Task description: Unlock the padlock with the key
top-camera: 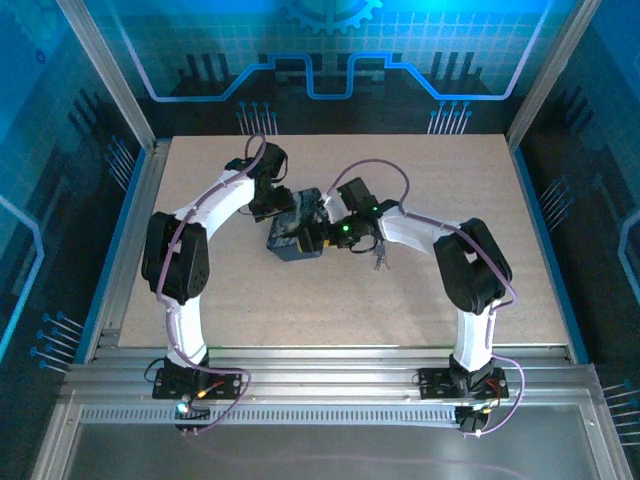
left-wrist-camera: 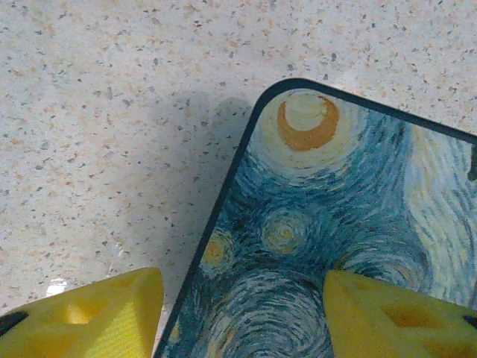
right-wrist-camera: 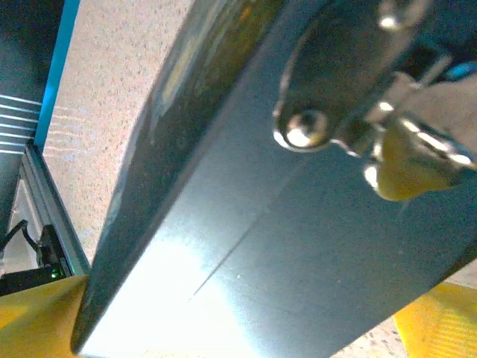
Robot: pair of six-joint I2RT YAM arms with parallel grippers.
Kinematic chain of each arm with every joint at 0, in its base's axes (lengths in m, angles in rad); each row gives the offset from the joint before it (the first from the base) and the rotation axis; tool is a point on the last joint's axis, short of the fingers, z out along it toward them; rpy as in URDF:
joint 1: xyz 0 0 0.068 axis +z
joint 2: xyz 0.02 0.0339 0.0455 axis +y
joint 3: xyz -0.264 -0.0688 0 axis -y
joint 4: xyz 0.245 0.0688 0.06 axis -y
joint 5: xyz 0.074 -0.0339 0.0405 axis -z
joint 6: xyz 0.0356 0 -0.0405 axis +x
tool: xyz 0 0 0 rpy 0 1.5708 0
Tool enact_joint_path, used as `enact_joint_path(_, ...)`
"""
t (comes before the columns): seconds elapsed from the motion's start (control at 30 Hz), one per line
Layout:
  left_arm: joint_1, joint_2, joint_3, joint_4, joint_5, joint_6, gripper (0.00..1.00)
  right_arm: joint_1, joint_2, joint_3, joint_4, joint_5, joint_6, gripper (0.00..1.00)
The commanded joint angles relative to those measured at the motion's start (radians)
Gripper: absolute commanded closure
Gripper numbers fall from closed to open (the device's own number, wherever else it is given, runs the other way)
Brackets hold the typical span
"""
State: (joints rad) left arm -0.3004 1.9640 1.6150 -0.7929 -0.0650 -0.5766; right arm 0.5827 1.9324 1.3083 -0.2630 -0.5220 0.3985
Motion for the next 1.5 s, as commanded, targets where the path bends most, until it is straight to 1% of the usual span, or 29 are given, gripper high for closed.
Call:
enact_joint_path(0.0,0.015,-0.064,-0.013,-0.061,0.005,0.009,0.41,0.05,0.065,0.089,-0.03,0.039,-0.041,0.0)
enact_joint_path(0.07,0.022,-0.077,-0.02,-0.063,0.007,0.01,0.41,0.069,0.09,0.125,-0.072,0.068,-0.058,0.0)
enact_joint_path(0.33,0.045,-0.11,-0.036,-0.084,-0.001,0.026,0.41,0.07,0.112,0.162,-0.117,0.085,-0.072,0.0)
enact_joint_path(0.5,0.075,-0.156,-0.054,-0.086,0.003,0.045,0.41,0.048,0.045,0.092,-0.098,0.083,-0.079,0.0)
enact_joint_path(0.6,0.117,-0.193,-0.094,-0.053,0.021,0.069,0.4,0.011,-0.031,0.015,-0.068,0.083,-0.091,0.0)
enact_joint_path(0.63,0.137,-0.213,-0.123,-0.02,0.047,0.076,0.38,-0.008,-0.061,-0.015,-0.065,0.095,-0.096,0.0)
enact_joint_path(0.7,0.174,-0.265,-0.201,0.07,0.089,0.097,0.02,-0.06,-0.127,-0.078,-0.056,0.121,-0.112,0.0)
enact_joint_path(0.77,0.19,-0.314,-0.264,0.129,0.052,0.142,0.01,-0.113,-0.208,-0.151,-0.04,0.181,-0.146,0.0)
enact_joint_path(0.8,0.191,-0.339,-0.301,0.163,0.026,0.187,0.01,-0.137,-0.246,-0.181,-0.036,0.225,-0.166,0.0)
enact_joint_path(0.9,0.193,-0.476,-0.521,0.43,-0.015,0.379,0.01,-0.217,-0.378,-0.286,0.01,0.336,-0.224,0.0)
enact_joint_path(0.93,0.195,-0.529,-0.628,0.569,-0.024,0.47,0.01,-0.25,-0.43,-0.332,0.041,0.362,-0.238,0.0)
enact_joint_path(1.0,0.195,-0.61,-0.837,0.837,-0.047,0.61,0.01,-0.307,-0.522,-0.417,0.108,0.423,-0.266,0.0)
enact_joint_path(1.03,0.196,-0.634,-0.917,0.942,-0.076,0.644,0.01,-0.327,-0.559,-0.467,0.144,0.46,-0.28,0.0)
enact_joint_path(1.07,0.202,-0.632,-0.957,1.005,-0.117,0.633,0.01,-0.344,-0.589,-0.506,0.177,0.484,-0.298,0.0)
enact_joint_path(1.1,0.215,-0.622,-0.969,1.003,-0.111,0.612,0.01,-0.353,-0.61,-0.537,0.202,0.503,-0.314,0.0)
enact_joint_path(1.17,0.234,-0.593,-1.014,1.048,-0.045,0.607,0.01,-0.371,-0.638,-0.59,0.252,0.53,-0.341,0.0)
enact_joint_path(1.23,0.237,-0.562,-1.102,1.249,-0.029,0.599,0.01,-0.405,-0.658,-0.624,0.299,0.533,-0.355,0.0)
enact_joint_path(1.27,0.24,-0.553,-1.11,1.294,-0.033,0.593,0.01,-0.42,-0.67,-0.646,0.335,0.537,-0.365,0.0)
enact_joint_path(1.3,0.244,-0.543,-1.123,1.365,-0.022,0.597,0.01,-0.43,-0.677,-0.675,0.392,0.55,-0.38,0.0)
enact_joint_path(1.33,0.243,-0.528,-1.143,1.442,0.0,0.637,0.01,-0.438,-0.682,-0.719,0.47,0.582,-0.399,0.0)
enact_joint_path(1.37,0.25,-0.508,-1.153,1.485,-0.003,0.639,0.01,-0.452,-0.679,-0.764,0.557,0.603,-0.42,0.0)
enact_joint_path(1.4,0.259,-0.488,-1.161,1.515,-0.002,0.625,0.01,-0.468,-0.673,-0.788,0.606,0.597,-0.423,0.0)
enact_joint_path(1.47,0.28,-0.433,-1.23,1.693,-0.011,0.595,0.01,-0.51,-0.649,-0.855,0.742,0.582,-0.408,0.0)
